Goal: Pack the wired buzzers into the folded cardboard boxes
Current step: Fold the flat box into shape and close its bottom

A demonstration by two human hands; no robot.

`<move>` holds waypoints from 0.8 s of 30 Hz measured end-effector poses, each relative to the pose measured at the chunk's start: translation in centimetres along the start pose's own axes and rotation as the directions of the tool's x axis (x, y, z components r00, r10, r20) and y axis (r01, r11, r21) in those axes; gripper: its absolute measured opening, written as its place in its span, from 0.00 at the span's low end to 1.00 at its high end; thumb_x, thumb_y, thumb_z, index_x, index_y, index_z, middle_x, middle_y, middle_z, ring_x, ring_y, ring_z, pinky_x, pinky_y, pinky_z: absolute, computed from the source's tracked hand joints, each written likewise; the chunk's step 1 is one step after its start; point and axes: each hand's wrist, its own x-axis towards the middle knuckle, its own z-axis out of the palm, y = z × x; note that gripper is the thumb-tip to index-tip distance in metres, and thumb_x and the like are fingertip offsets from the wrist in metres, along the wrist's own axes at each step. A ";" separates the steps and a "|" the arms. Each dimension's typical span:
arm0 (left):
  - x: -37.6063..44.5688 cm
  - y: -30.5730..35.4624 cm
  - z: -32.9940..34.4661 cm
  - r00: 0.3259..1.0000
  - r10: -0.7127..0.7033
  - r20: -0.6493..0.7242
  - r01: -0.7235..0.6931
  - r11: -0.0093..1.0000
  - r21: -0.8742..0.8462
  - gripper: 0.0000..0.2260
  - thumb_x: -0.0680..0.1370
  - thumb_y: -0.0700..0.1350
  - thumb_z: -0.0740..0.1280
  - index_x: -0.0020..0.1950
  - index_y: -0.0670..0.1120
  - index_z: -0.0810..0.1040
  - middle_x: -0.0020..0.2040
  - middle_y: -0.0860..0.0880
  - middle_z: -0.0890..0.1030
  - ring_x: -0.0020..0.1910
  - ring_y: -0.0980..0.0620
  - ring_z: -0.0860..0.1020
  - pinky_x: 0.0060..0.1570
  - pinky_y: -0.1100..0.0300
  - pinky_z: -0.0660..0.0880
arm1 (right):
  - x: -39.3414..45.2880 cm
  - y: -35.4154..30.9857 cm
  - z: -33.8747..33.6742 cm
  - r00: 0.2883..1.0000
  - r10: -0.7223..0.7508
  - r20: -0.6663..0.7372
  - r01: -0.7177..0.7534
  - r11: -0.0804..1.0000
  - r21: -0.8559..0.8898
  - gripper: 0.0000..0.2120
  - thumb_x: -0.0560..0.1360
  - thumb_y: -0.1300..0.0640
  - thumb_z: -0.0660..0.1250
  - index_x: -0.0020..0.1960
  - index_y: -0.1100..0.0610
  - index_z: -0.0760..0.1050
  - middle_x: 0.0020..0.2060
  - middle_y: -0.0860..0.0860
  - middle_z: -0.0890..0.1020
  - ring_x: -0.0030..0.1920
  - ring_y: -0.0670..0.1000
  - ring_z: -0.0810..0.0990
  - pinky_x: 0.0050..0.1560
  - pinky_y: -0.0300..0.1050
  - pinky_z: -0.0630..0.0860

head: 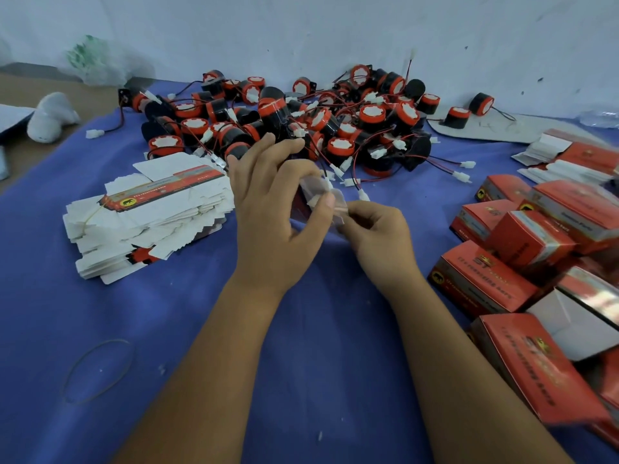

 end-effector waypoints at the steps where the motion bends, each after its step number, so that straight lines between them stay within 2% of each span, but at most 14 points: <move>1: 0.0 0.0 0.0 0.999 0.022 0.026 -0.022 1.000 0.019 0.14 0.76 0.49 0.64 0.58 0.45 0.78 0.67 0.46 0.74 0.74 0.45 0.62 0.68 0.31 0.57 | 0.0 0.0 0.0 0.999 -0.003 -0.052 0.004 1.000 0.020 0.08 0.79 0.61 0.66 0.43 0.56 0.82 0.39 0.63 0.81 0.41 0.65 0.77 0.41 0.60 0.77; 3: -0.1 -0.2 0.0 0.991 0.060 0.119 -0.064 0.998 0.030 0.22 0.75 0.52 0.65 0.68 0.48 0.73 0.73 0.47 0.70 0.77 0.46 0.58 0.72 0.32 0.51 | 0.1 -0.1 -0.2 0.987 0.013 -0.161 -0.001 0.997 0.080 0.09 0.78 0.61 0.66 0.43 0.53 0.82 0.40 0.62 0.82 0.41 0.63 0.80 0.41 0.56 0.80; 4: -0.2 -0.3 0.0 0.982 0.080 0.170 -0.086 0.996 0.029 0.26 0.74 0.55 0.66 0.71 0.49 0.70 0.75 0.48 0.67 0.78 0.47 0.56 0.73 0.34 0.48 | 0.2 -0.1 -0.4 0.976 0.037 -0.216 -0.011 0.993 0.120 0.10 0.78 0.62 0.65 0.43 0.53 0.82 0.38 0.60 0.82 0.38 0.58 0.80 0.38 0.49 0.80; 5: -0.3 -0.5 0.1 0.971 0.093 0.221 -0.102 0.994 0.031 0.30 0.73 0.57 0.68 0.73 0.51 0.67 0.76 0.49 0.66 0.78 0.48 0.56 0.74 0.36 0.48 | 0.3 -0.1 -0.6 0.959 0.072 -0.274 -0.027 0.986 0.166 0.10 0.78 0.62 0.65 0.42 0.52 0.82 0.35 0.56 0.83 0.35 0.52 0.80 0.35 0.42 0.78; 7: -0.6 -0.7 0.4 0.947 0.084 0.310 -0.103 0.994 0.043 0.36 0.71 0.60 0.71 0.75 0.52 0.64 0.76 0.50 0.64 0.78 0.50 0.56 0.75 0.38 0.49 | 0.5 0.0 -1.1 0.909 0.179 -0.377 -0.074 0.958 0.277 0.11 0.78 0.62 0.65 0.39 0.53 0.81 0.28 0.49 0.80 0.28 0.46 0.77 0.32 0.38 0.75; 9: -0.8 -0.8 0.8 0.937 0.049 0.346 -0.065 0.997 0.035 0.34 0.71 0.58 0.73 0.74 0.51 0.67 0.74 0.50 0.67 0.76 0.49 0.61 0.74 0.38 0.53 | 0.7 0.0 -1.4 0.866 0.300 -0.400 -0.120 0.901 0.416 0.11 0.77 0.62 0.65 0.37 0.56 0.79 0.25 0.48 0.77 0.25 0.46 0.74 0.30 0.41 0.74; 12: -0.8 -0.8 1.1 0.949 0.037 0.313 -0.032 0.999 -0.023 0.27 0.74 0.53 0.72 0.71 0.49 0.71 0.69 0.53 0.72 0.70 0.51 0.67 0.72 0.45 0.61 | 0.7 -0.1 -1.1 0.852 0.415 -0.320 -0.143 0.772 0.619 0.14 0.78 0.62 0.65 0.34 0.55 0.79 0.24 0.48 0.77 0.25 0.46 0.74 0.31 0.42 0.74; 14: -0.7 -0.7 1.0 0.961 -0.010 0.277 0.036 0.995 -0.090 0.23 0.77 0.53 0.69 0.70 0.52 0.71 0.65 0.58 0.73 0.67 0.54 0.69 0.69 0.54 0.65 | 0.7 -0.3 -0.9 0.883 0.376 -0.279 -0.096 0.728 0.679 0.14 0.79 0.56 0.65 0.35 0.52 0.80 0.28 0.48 0.77 0.29 0.47 0.74 0.33 0.43 0.73; 16: -0.5 -0.3 0.6 0.960 -0.156 0.234 0.215 0.943 -0.253 0.18 0.78 0.53 0.67 0.67 0.58 0.71 0.61 0.65 0.74 0.64 0.59 0.72 0.62 0.64 0.69 | 1.0 -0.3 -0.7 0.941 0.248 -0.229 -0.056 0.784 0.618 0.10 0.78 0.47 0.64 0.46 0.50 0.81 0.40 0.46 0.82 0.41 0.47 0.78 0.43 0.44 0.75; 18: -0.2 0.1 0.3 0.915 -0.319 0.245 0.401 0.773 -0.491 0.14 0.78 0.51 0.67 0.62 0.61 0.73 0.58 0.66 0.78 0.60 0.63 0.76 0.55 0.68 0.73 | 0.9 -0.5 -0.3 0.985 0.088 -0.148 -0.001 0.861 0.508 0.18 0.75 0.44 0.63 0.62 0.49 0.76 0.57 0.45 0.82 0.58 0.45 0.79 0.55 0.41 0.76; 19: -0.1 0.1 0.1 0.891 -0.369 0.266 0.454 0.686 -0.569 0.13 0.78 0.50 0.67 0.61 0.61 0.74 0.57 0.65 0.80 0.59 0.63 0.77 0.52 0.68 0.75 | 0.8 -0.6 0.0 0.994 0.032 -0.100 0.021 0.870 0.493 0.20 0.75 0.45 0.63 0.65 0.50 0.74 0.59 0.45 0.81 0.60 0.45 0.78 0.56 0.39 0.76; 21: -0.1 -0.2 0.0 0.867 -0.402 0.296 0.493 0.601 -0.629 0.12 0.78 0.48 0.67 0.61 0.59 0.75 0.55 0.63 0.81 0.55 0.62 0.79 0.49 0.67 0.76 | 0.4 -0.8 0.7 0.998 0.002 -0.063 0.030 0.861 0.508 0.19 0.75 0.49 0.65 0.65 0.52 0.74 0.56 0.45 0.83 0.57 0.44 0.80 0.51 0.36 0.77; 24: -0.1 -0.4 -0.1 0.844 -0.422 0.331 0.529 0.552 -0.645 0.12 0.78 0.46 0.68 0.59 0.58 0.75 0.51 0.62 0.82 0.51 0.61 0.81 0.44 0.66 0.78 | 0.2 -1.2 1.2 0.992 0.061 -0.114 0.006 0.857 0.514 0.15 0.74 0.50 0.67 0.59 0.53 0.77 0.49 0.44 0.84 0.51 0.44 0.83 0.46 0.35 0.77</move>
